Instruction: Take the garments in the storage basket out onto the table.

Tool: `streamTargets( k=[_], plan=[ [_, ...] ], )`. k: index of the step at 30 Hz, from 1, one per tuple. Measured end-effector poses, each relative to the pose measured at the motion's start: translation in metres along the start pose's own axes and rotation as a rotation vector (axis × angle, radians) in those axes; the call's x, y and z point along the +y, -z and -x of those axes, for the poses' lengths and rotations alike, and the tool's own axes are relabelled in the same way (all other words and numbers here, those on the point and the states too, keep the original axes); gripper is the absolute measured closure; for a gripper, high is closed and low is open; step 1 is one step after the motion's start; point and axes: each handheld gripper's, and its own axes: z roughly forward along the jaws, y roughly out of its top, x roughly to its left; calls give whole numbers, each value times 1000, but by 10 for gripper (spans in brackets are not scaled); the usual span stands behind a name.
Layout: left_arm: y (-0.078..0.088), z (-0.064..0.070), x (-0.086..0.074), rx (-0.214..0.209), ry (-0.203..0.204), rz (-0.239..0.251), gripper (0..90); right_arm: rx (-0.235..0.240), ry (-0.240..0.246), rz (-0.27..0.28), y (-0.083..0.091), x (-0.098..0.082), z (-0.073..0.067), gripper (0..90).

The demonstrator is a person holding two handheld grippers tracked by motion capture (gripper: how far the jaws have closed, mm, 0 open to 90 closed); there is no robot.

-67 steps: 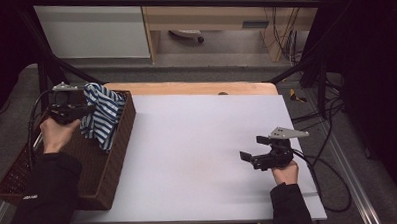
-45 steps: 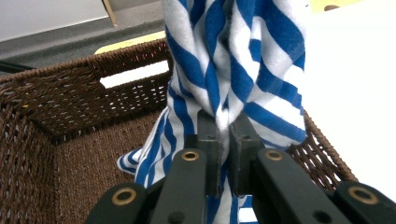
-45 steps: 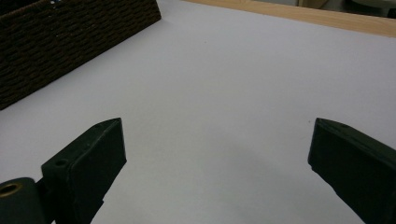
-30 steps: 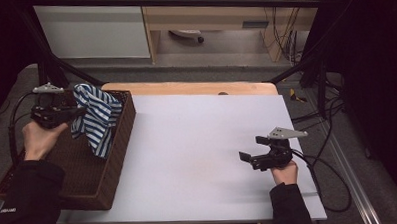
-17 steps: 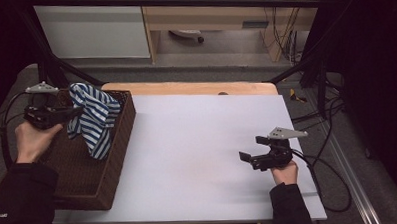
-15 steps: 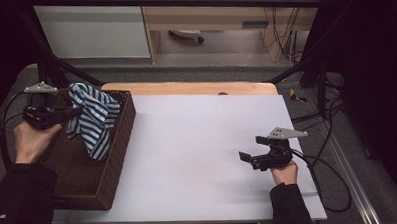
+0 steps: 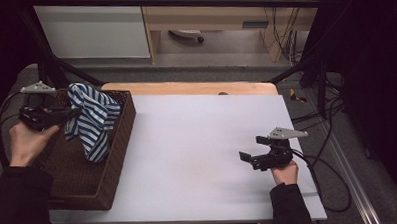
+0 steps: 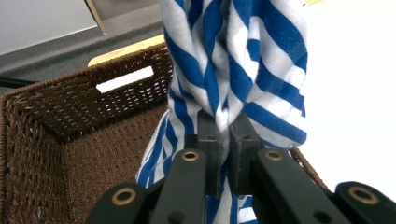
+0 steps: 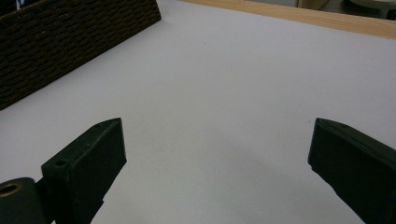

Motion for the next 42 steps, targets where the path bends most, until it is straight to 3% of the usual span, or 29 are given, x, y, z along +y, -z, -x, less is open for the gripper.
streamTargets(
  k=[42],
  plan=[
    [46,26,26,-45,-85,24,852,1,0,-2,-1,0,0,45]
  ],
)
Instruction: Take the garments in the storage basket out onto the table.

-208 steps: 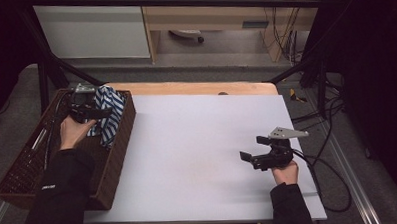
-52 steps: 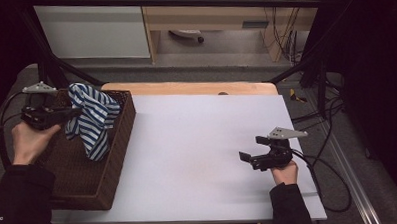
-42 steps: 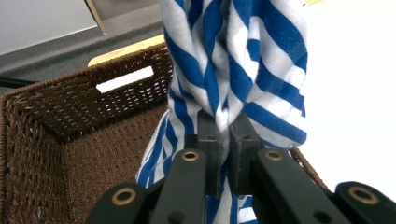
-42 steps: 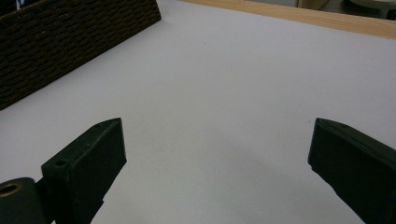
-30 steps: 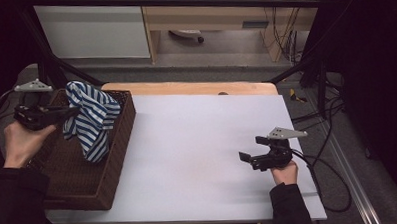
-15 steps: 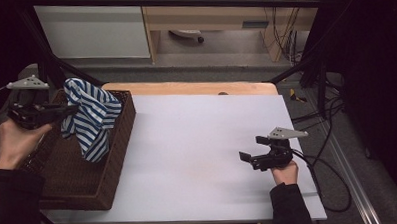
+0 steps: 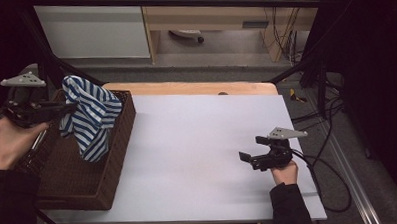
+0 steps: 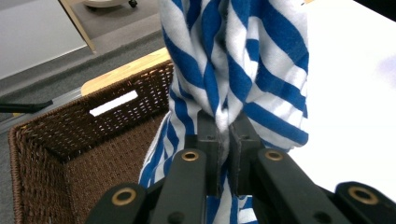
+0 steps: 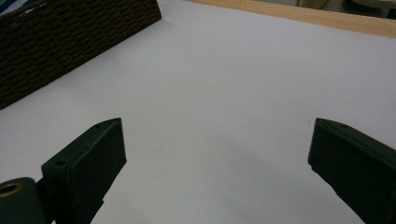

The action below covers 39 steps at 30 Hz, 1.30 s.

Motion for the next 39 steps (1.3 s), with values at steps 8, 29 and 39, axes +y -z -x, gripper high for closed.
streamTargets(
  k=[8,29,39],
  plan=[
    [4,4,5,-7,-9,4,852,1,0,-1,0,0,0,45],
    [17,15,24,-28,-37,23,852,1,1,-2,0,0,0,45],
    [19,21,32,-39,-42,31,852,2,0,-2,0,0,0,45]
  ],
)
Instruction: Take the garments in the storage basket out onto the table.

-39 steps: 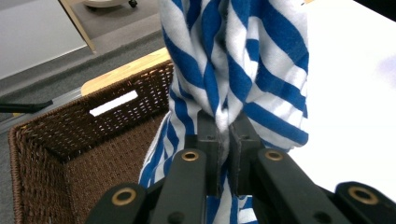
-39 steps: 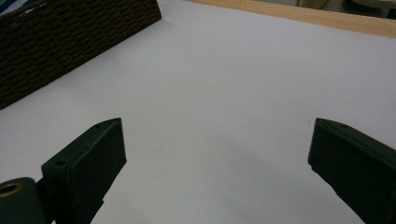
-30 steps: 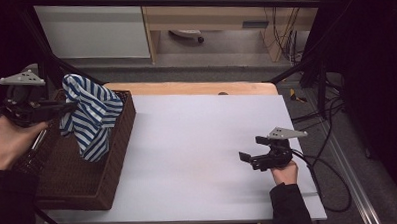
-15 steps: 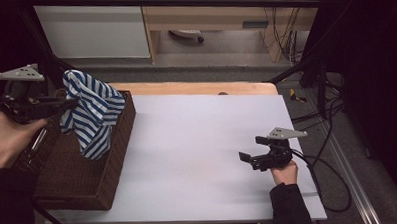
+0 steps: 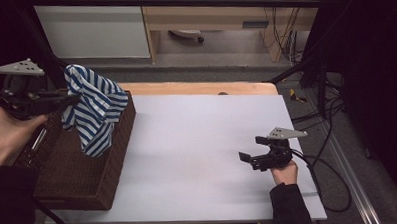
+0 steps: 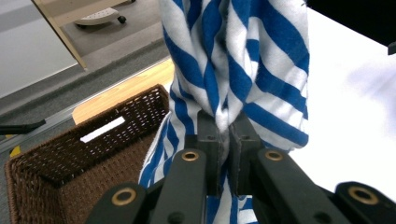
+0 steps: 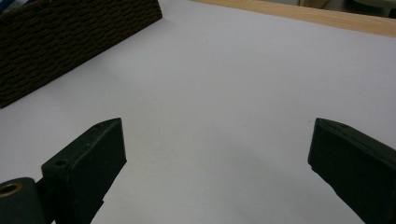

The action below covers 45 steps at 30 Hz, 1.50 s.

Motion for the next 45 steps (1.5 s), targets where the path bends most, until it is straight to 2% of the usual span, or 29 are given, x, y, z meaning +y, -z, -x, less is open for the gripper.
streamTargets(
  k=[28,45],
  plan=[
    [-8,26,27,-66,-48,23,852,0,6,-1,0,0,0,45],
    [-31,54,40,-140,-104,18,853,0,4,6,1,0,0,45]
  ],
)
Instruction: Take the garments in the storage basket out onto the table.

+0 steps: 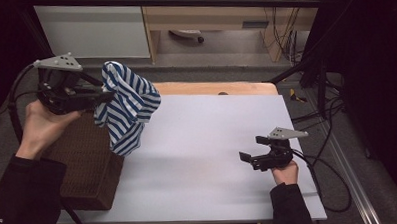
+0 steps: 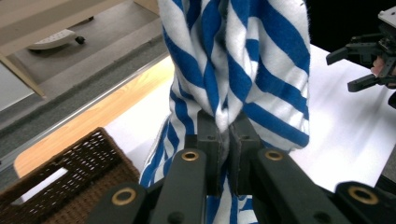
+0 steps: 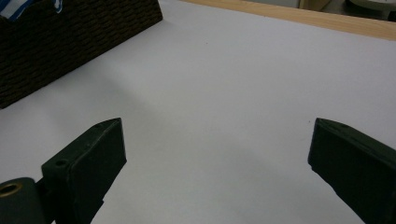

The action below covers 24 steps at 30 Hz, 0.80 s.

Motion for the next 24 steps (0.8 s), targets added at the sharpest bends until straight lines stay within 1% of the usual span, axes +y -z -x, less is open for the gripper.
streamTargets(
  k=[3,4,5,12,14,15,16,17,24],
  plan=[
    [-7,5,1,-13,-11,-6,852,1,0,-1,0,0,0,45],
    [-12,7,2,-23,-14,-7,852,2,2,-1,0,0,0,45],
    [-12,7,2,-23,-14,-7,852,0,1,0,0,0,0,45],
    [-30,16,1,-55,-29,-29,852,1,1,-1,0,0,0,45],
    [-38,19,0,-69,-29,-34,852,0,3,-3,0,0,0,45],
    [-38,19,0,-69,-29,-34,852,0,5,-4,-1,0,0,45],
    [-43,20,-1,-79,-27,-37,852,-1,5,-4,-1,0,0,45],
    [-43,20,-1,-79,-27,-37,852,-1,5,-4,-1,0,0,45],
    [-60,24,-5,-105,-26,-48,852,0,6,-6,-1,0,0,45]
  ],
)
